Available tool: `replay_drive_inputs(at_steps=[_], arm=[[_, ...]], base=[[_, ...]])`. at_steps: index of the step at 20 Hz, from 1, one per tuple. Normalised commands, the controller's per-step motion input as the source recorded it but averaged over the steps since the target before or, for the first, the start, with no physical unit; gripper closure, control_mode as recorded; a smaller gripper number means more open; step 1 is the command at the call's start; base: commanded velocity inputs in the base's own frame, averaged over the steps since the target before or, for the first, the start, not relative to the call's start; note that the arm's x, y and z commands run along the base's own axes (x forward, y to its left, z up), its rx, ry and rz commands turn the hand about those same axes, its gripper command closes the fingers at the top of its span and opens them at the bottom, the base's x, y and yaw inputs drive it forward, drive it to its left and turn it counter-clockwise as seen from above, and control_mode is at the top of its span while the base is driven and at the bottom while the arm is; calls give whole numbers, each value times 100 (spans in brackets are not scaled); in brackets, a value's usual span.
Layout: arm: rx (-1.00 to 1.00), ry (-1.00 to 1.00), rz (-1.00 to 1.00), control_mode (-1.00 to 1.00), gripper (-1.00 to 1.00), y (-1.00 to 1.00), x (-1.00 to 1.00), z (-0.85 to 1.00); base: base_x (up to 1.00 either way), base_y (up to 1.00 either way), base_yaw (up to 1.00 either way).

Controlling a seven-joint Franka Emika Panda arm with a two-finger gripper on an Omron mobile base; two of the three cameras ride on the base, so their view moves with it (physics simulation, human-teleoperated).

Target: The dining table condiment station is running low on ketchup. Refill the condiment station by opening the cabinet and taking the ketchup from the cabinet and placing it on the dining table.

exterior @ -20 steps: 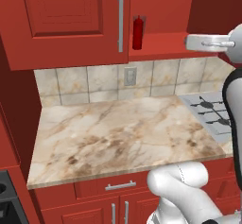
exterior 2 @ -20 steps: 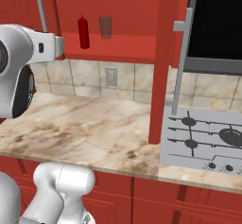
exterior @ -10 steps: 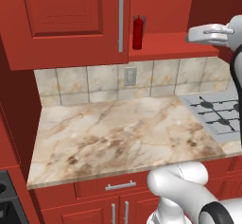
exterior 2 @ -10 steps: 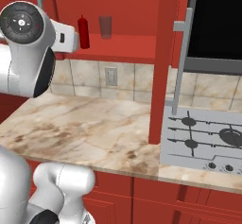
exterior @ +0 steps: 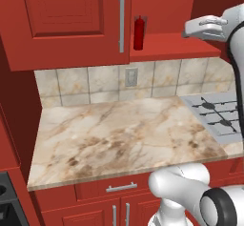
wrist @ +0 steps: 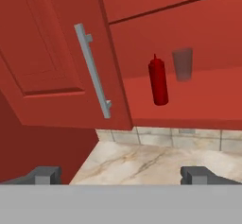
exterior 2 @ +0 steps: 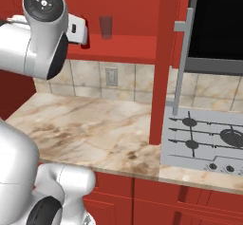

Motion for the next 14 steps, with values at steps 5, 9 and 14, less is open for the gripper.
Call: replay_drive_inputs(at_steps=[5, 9, 14], arm=[[0, -3, 0, -100, -100, 0, 29, -22], [0, -7, 0, -100, -100, 0, 26, -18], [0, -5, 0, -100, -100, 0, 25, -12]], base=[[0, 0, 0], [0, 0, 0], [0, 0, 0]])
